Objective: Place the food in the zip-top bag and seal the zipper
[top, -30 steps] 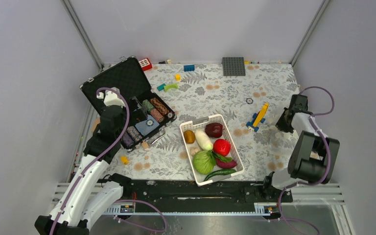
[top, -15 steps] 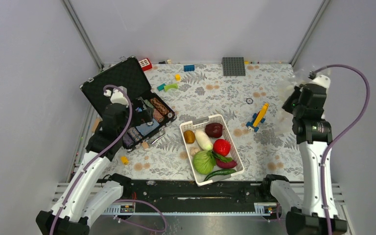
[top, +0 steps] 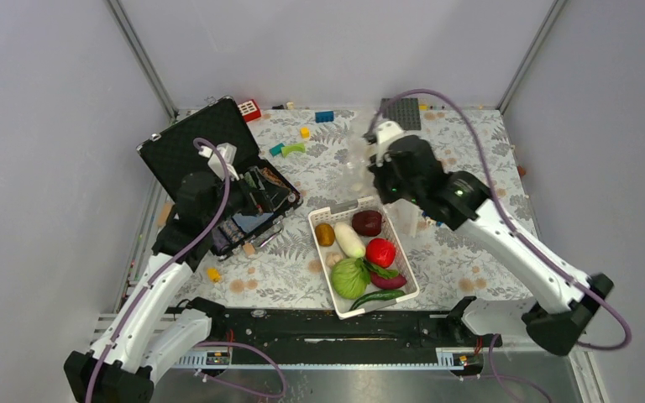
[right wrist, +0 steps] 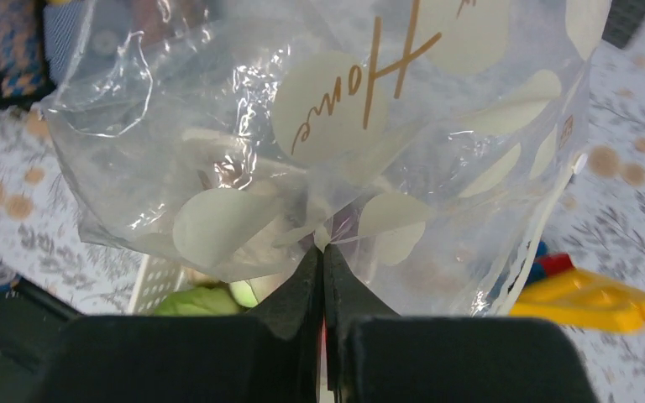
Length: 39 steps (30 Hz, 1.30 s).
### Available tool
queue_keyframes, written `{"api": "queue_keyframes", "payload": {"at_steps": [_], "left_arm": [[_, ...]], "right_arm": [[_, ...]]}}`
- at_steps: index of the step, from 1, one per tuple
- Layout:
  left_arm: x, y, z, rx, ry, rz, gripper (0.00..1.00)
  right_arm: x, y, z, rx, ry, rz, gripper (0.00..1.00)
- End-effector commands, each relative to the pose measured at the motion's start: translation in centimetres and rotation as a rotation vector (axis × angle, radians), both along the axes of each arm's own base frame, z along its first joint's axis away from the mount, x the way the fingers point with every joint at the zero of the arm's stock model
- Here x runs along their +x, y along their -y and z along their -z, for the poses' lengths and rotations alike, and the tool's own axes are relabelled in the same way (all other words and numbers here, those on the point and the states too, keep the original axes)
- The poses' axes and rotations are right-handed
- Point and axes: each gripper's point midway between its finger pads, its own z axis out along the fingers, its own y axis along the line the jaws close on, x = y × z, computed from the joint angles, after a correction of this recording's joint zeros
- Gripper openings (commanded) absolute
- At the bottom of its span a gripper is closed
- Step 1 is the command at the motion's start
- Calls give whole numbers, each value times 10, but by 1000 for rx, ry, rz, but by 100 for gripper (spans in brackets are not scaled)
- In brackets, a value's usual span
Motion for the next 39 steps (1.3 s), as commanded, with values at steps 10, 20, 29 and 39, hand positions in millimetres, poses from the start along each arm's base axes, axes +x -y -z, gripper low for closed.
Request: {"api": "queue_keyframes", "payload": {"at_steps": [10, 20, 29, 39], "left_arm": [[-7, 55, -27, -256, -15, 282, 99], [-3, 84, -18, -346, -79, 389, 99], [-5, 103, 5, -341, -156, 426, 95], [-12, 103, 20, -306, -172, 430, 0]], "right_arm": [[-32, -113, 56, -50, -93, -341, 0], [-46, -150, 83, 18, -167, -402, 3], [-48, -166, 78, 168, -139, -395, 6], [-46, -152, 84, 175, -138, -317, 27]]}}
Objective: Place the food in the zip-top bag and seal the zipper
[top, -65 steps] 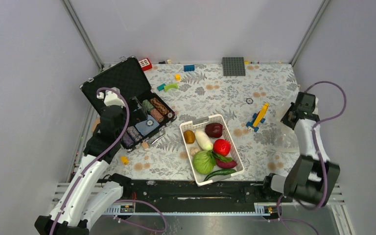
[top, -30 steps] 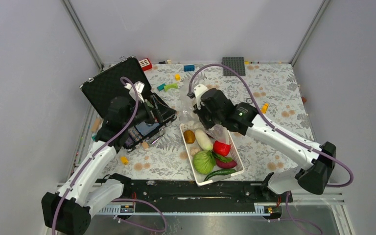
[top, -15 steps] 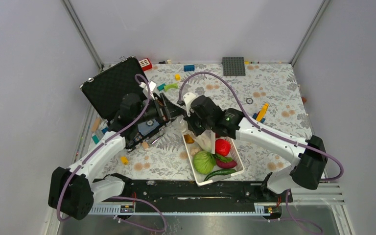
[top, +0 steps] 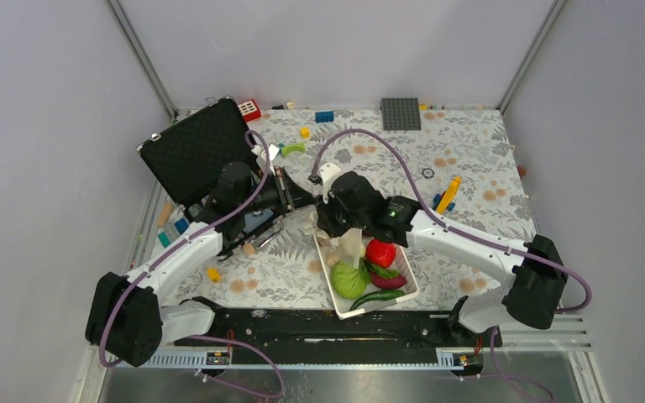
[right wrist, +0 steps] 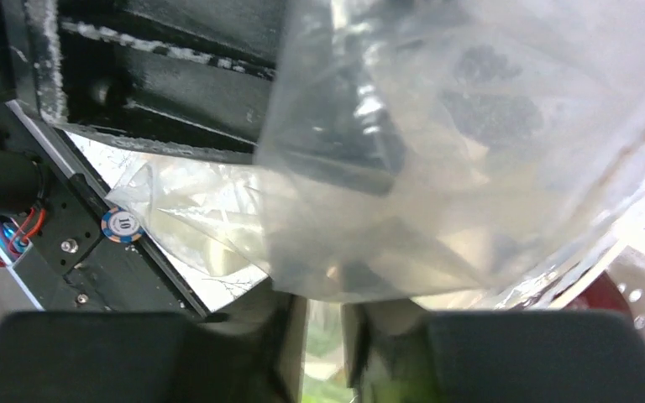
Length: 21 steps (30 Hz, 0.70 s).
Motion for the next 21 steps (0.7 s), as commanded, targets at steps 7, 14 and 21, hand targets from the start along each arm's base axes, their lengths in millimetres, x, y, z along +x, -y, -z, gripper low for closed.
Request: {"api": "queue_keyframes", "payload": {"at_steps": [7, 14, 21], "left_arm": [[-21, -8, 6, 39, 146, 53, 0], [-32, -19, 18, 97, 188, 48, 0], [-34, -21, 23, 110, 193, 46, 0]], "right_arm": [[17, 57, -21, 69, 107, 351, 97], [26, 114, 5, 137, 42, 637, 100], [21, 79, 21, 385, -239, 482, 95]]}}
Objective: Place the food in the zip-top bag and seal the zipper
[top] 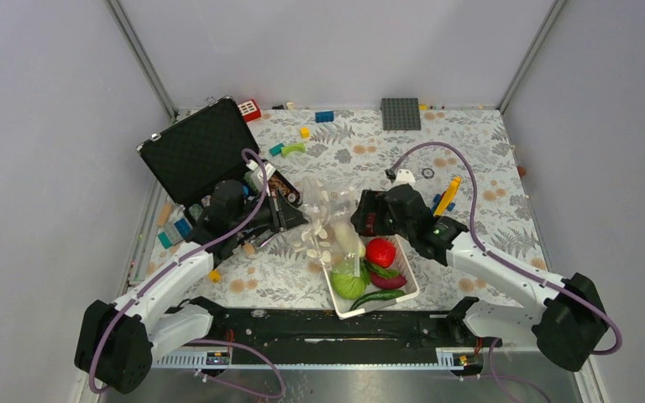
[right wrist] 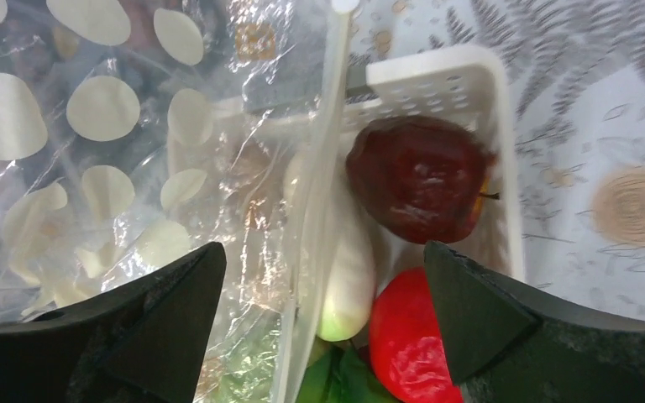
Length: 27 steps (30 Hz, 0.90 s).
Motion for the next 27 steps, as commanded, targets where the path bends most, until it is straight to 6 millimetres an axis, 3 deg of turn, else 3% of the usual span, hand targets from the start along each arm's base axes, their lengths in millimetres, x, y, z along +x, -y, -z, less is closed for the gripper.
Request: {"api": "queue_keyframes", "payload": {"at_steps": [1, 4, 12, 18, 23, 27], "left_arm": [[0, -1, -5, 5, 66, 7, 0], [0, -1, -6, 4, 72, 9, 0], [0, -1, -4, 6, 71, 6, 0], [0, -1, -3, 6, 73, 6, 0], [1, -1, -1, 9, 65, 5, 0], [1, -1, -1, 8, 60, 1, 0]], "right_arm": [[-8, -41, -15, 230, -56, -122, 95], [-7, -46, -5, 225, -100, -127, 95], [-10, -75, -17, 324, -117, -233, 86], [-12, -75, -28, 338, -80, -257, 83], [-15, -77, -32, 355, -71, -289, 71], [-14, -78, -22, 337, -92, -278, 63]]}}
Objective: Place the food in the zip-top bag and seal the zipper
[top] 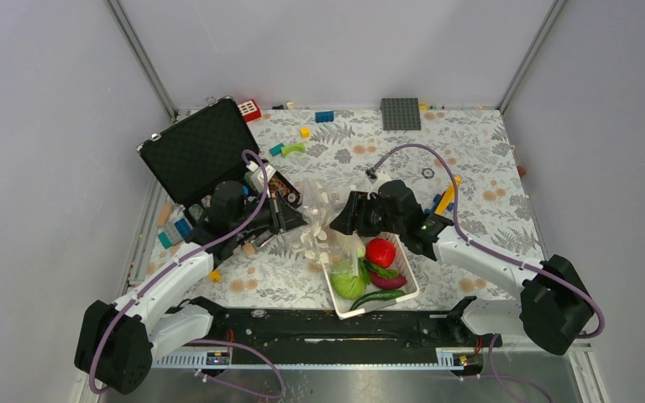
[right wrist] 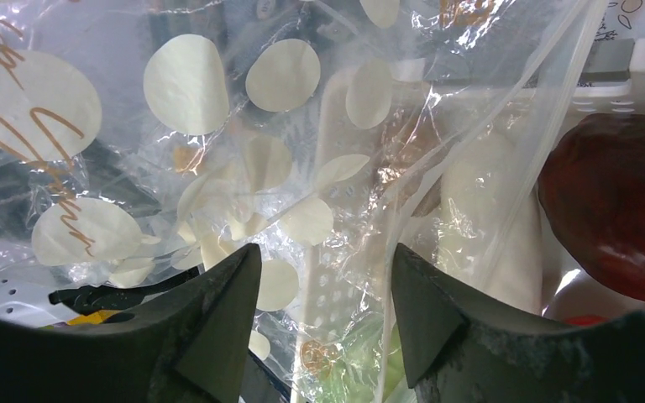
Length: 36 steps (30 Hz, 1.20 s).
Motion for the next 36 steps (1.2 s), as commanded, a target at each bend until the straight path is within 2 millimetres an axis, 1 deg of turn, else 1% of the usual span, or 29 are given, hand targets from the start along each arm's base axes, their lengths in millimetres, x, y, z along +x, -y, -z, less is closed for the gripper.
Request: {"api": "queue_keyframes", "payload": {"at_steps": [1, 4, 8, 10, 11, 14, 15, 16, 17, 18, 20, 21, 23, 24, 26, 29, 32, 34, 36], "left_arm": [[3, 1, -7, -11, 54, -2, 0], [3, 1, -7, -11, 53, -3, 0], [4, 0, -6, -9, 48, -10, 0], [4, 0, -5, -8, 48, -15, 0], [6, 0, -4, -2, 46, -22, 0], [13, -6, -4, 37, 34, -73, 0], [15, -10, -4, 58, 30, -102, 5], [17, -14, -3, 79, 19, -130, 17], [17, -19, -7, 89, 28, -160, 44], [19, -25, -11, 95, 39, -200, 62], [27, -45, -18, 116, 43, -345, 90], [30, -58, -21, 139, 44, -426, 98], [32, -90, -31, 194, 47, -602, 99], [34, -112, -35, 224, 44, -717, 99], [29, -145, -44, 255, 31, -887, 99], [23, -173, -69, 249, 52, -1030, 99], [15, -205, -83, 321, 25, -1183, 99], [10, -221, -86, 373, 3, -1260, 99], [7, -228, -89, 405, -12, -1297, 99]], "right_arm": [[6, -8, -16, 37, 39, -16, 61], [8, -5, -10, 17, 29, -2, 49], [10, -2, -4, -14, 32, 4, 22], [10, -1, -5, -33, 45, -5, 3], [11, 0, -8, -40, 57, -8, 0], [14, 6, -23, -66, 136, -19, 0], [17, 9, -31, -78, 173, -16, 0], [18, 15, -35, -108, 193, -7, 0], [23, 22, -42, -132, 229, 22, 0], [28, 26, -52, -141, 258, 44, 0], [32, 27, -73, -131, 315, 55, 0], [34, 28, -84, -126, 346, 52, 0], [35, 28, -102, -132, 384, 40, 0], [37, 28, -108, -138, 392, 45, 0], [38, 26, -118, -132, 402, 48, 0], [33, 13, -124, -170, 460, -8, 0], [29, 5, -125, -293, 584, -88, 0], [37, 13, -132, -365, 628, -37, 0], [46, 24, -137, -402, 613, 46, 0]]}}
